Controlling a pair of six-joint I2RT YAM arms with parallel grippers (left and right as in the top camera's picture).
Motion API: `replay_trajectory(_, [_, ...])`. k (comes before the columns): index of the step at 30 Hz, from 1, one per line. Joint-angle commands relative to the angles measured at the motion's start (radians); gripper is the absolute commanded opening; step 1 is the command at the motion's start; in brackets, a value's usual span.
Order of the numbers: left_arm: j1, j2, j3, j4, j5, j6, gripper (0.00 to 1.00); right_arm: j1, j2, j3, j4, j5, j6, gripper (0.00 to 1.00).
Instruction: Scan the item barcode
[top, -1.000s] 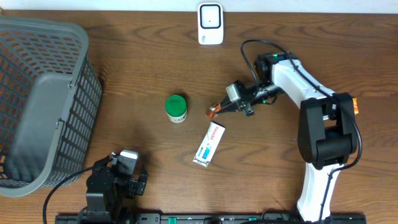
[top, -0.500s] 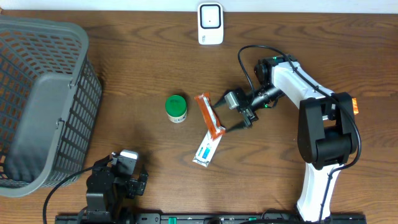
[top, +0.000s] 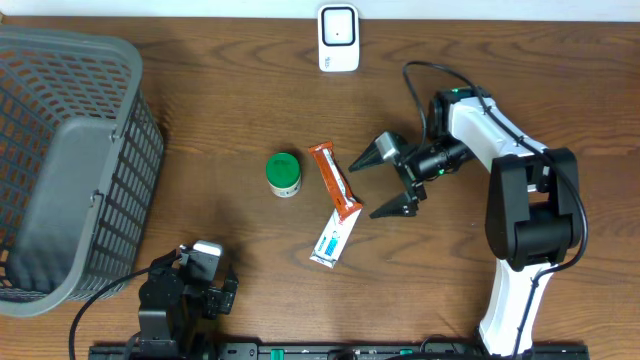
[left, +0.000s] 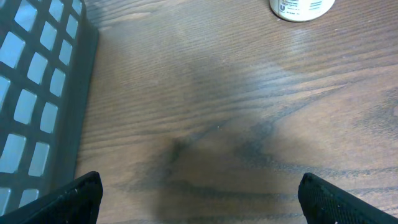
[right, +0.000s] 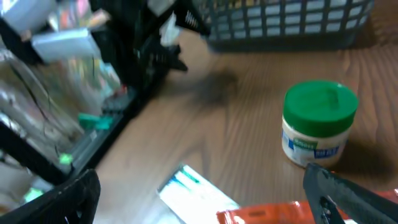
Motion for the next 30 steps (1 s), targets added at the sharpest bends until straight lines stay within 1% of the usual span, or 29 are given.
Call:
replay_trajectory(1, [0.004,-0.005,-0.014,-0.048,0.006,0.002,0.98,0.000,-0.008,0.008,-0.051,-0.125,-0.097,0.99])
replay_trajectory(3, [0.004,-0.005,-0.014,-0.048,0.006,0.002,0.98,0.004,-0.008,0.008,-0.044,-0.165,-0.096,0.99])
replay_trajectory(4, [0.004,-0.005,-0.014,-0.048,0.006,0.002,0.99,0.005,-0.008,0.008,-0.020,-0.192,-0.033,0.99])
replay_trajectory(5, [0.004,-0.005,-0.014,-0.048,0.006,0.002,0.98,0.005,-0.008,0.008,0.007,-0.221,0.071,0.99])
replay_trajectory(6, [0.004,-0.005,-0.014,-0.048,0.006,0.002,0.99,0.002,-0.008,0.008,0.048,-0.256,0.215,0.99])
replay_trajectory(7, [0.004,-0.005,-0.014,-0.048,0.006,0.002,0.98,0.000,-0.008,0.008,0.089,-0.277,0.327,0.99])
replay_trajectory(8, [0.004,-0.005,-0.014,-0.048,0.006,0.002,0.98,-0.005,-0.008,0.010,0.196,-0.303,0.601,0.99])
replay_trajectory(12, [0.004,-0.005,-0.014,-0.048,0.006,0.002,0.98,-0.002,-0.008,0.010,0.452,-0.286,1.236,0.99])
replay_trajectory(13, [0.004,-0.005,-0.014,-0.048,0.006,0.002,0.99,0.002,-0.008,0.011,0.512,-0.259,1.358,0.99])
replay_trajectory(14, [0.004,-0.005,-0.014,-0.048,0.006,0.002,0.98,0.004,-0.009,0.016,0.547,-0.218,1.442,0.99])
replay_trajectory(15, [0.004,-0.005,-0.014,-0.048,0.006,0.002,0.98,0.005,-0.016,0.037,0.564,-0.108,1.534,0.99])
replay_trajectory(18, [0.004,-0.005,-0.014,-0.048,0.006,0.002,0.98,0.004,-0.069,0.059,0.566,0.028,1.640,0.99])
replay_trajectory(20, [0.004,-0.005,-0.014,-0.048,0.006,0.002,0.98,0.001,-0.145,0.064,0.581,0.171,1.765,0.99])
replay_trajectory(22, [0.004,-0.005,-0.014,-0.048,0.006,0.002,0.98,0.003,-0.254,0.064,0.592,0.441,1.954,0.99])
replay_trajectory(25, [0.004,-0.005,-0.014,-0.048,0.006,0.002,0.98,0.026,-0.442,0.064,0.557,0.883,2.225,0.99])
replay_trajectory(26, [0.004,-0.005,-0.014,-0.048,0.006,0.002,0.98,0.037,-0.506,0.064,0.547,0.953,2.261,0.99])
replay_trajectory(27, [0.004,-0.005,-0.014,-0.048,0.006,0.002,0.98,0.046,-0.552,0.064,0.544,0.968,2.264,0.99])
replay_trajectory(30, [0.004,-0.005,-0.014,-0.048,0.006,0.002,0.98,0.076,-0.671,0.057,0.543,0.952,2.260,0.99])
